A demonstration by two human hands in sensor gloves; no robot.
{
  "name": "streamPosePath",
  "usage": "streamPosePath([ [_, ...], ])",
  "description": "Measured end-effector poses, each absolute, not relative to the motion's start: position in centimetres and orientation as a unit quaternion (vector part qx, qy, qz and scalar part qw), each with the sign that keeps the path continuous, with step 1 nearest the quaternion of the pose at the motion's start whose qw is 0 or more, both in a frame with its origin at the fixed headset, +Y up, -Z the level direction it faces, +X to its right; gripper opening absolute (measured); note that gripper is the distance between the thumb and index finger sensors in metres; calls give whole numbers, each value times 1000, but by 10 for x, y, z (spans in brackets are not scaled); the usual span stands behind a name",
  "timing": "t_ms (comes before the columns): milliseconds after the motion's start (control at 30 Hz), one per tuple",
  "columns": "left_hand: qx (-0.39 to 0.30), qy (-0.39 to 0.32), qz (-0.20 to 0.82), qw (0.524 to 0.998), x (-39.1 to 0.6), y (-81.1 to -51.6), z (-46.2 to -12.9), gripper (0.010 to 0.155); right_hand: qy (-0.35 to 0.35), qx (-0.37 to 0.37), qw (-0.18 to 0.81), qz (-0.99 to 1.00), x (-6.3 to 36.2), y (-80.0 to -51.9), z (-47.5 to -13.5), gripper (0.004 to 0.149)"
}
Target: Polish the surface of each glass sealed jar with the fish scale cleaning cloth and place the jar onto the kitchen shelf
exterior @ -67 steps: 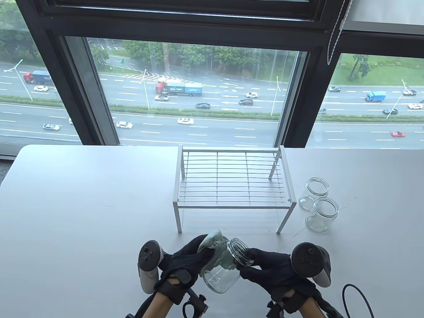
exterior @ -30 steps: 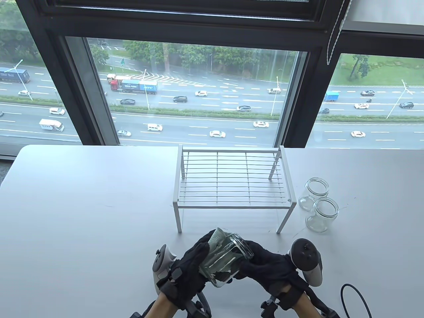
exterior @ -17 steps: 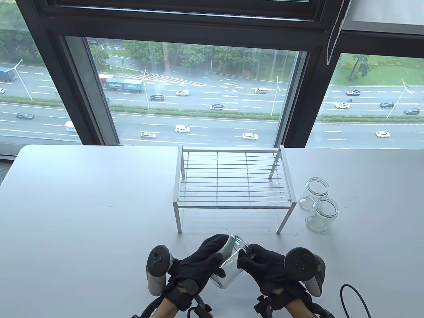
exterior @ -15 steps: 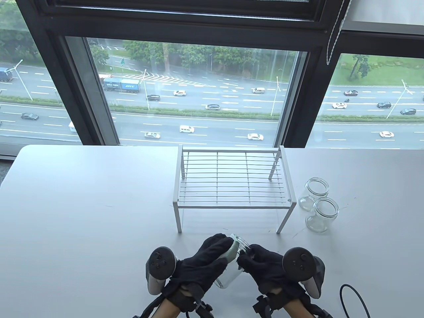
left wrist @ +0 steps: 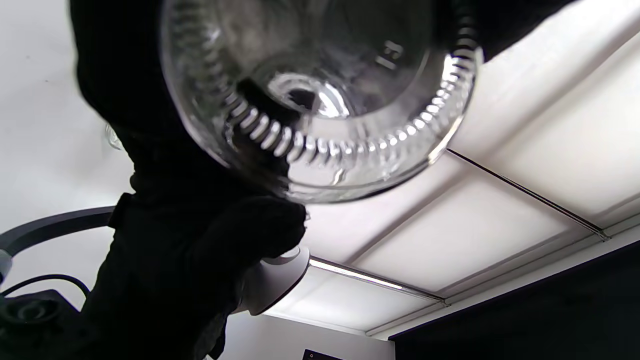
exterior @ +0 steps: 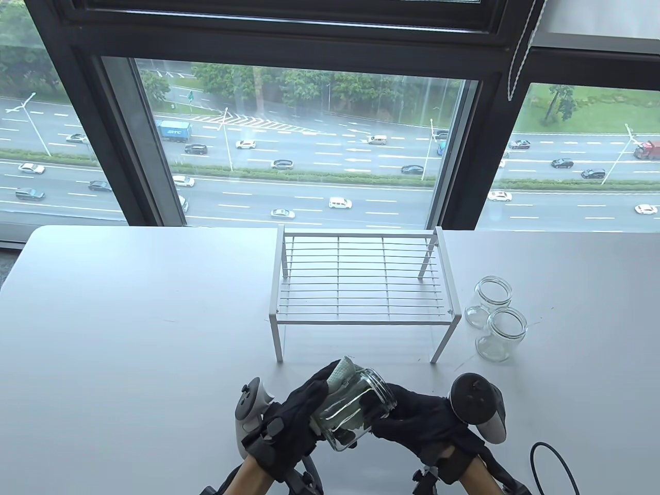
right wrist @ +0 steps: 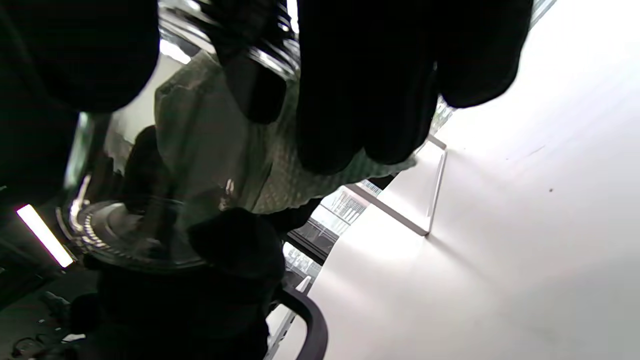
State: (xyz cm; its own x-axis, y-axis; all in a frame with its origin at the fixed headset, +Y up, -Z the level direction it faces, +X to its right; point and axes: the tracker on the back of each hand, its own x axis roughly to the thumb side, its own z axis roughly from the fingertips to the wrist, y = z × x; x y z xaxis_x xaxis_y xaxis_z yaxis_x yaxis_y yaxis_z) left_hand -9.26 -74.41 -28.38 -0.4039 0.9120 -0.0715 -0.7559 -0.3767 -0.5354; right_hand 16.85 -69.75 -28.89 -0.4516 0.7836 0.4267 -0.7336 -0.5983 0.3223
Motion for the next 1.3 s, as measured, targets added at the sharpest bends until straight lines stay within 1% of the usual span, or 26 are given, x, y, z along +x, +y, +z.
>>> streamPosePath([
  [33, -164, -215, 795, 543, -94, -742, -284, 59, 36, 289, 420, 860, 168, -697, -290, 62],
  [67, -159, -223, 787, 552, -95, -740, -284, 60, 37, 287, 422, 859, 169, -697, -290, 60],
  [133, -154, -238, 775, 564, -96, -736, -284, 61, 24, 265, 468, 843, 169, -699, -289, 55],
  [200, -113, -236, 750, 608, -97, -730, -282, 62, 13, 217, 501, 838, 170, -704, -291, 53],
  [300, -61, -255, 691, 673, -97, -723, -279, 65, 4, 166, 503, 848, 175, -710, -293, 55],
  [367, -12, -278, 634, 721, -94, -715, -276, 65, 34, 115, 533, 838, 179, -715, -294, 56],
  [467, 44, -297, 603, 739, -90, -709, -270, 67, 119, 18, 577, 808, 183, -723, -291, 58],
  [567, 84, -328, 554, 761, -86, -700, -264, 73, 179, -22, 615, 768, 182, -730, -289, 58],
  [700, 106, -369, 457, 802, -80, -694, -258, 95, 245, -19, 639, 728, 181, -736, -290, 59],
  [800, 119, -365, 425, 820, -80, -692, -257, 100, 271, -7, 648, 712, 181, -736, -291, 59],
  [1000, 132, -335, 446, 819, -86, -691, -258, 99, 290, 31, 651, 701, 177, -733, -291, 58],
  [1067, 136, -322, 462, 815, -89, -690, -259, 94, 297, 50, 649, 699, 173, -733, -291, 58],
  [1200, 135, -309, 488, 805, -94, -691, -261, 89, 294, 68, 645, 702, 170, -732, -291, 58],
  [1300, 143, -292, 507, 798, -97, -691, -263, 89, 281, 89, 646, 704, 170, -729, -293, 59],
])
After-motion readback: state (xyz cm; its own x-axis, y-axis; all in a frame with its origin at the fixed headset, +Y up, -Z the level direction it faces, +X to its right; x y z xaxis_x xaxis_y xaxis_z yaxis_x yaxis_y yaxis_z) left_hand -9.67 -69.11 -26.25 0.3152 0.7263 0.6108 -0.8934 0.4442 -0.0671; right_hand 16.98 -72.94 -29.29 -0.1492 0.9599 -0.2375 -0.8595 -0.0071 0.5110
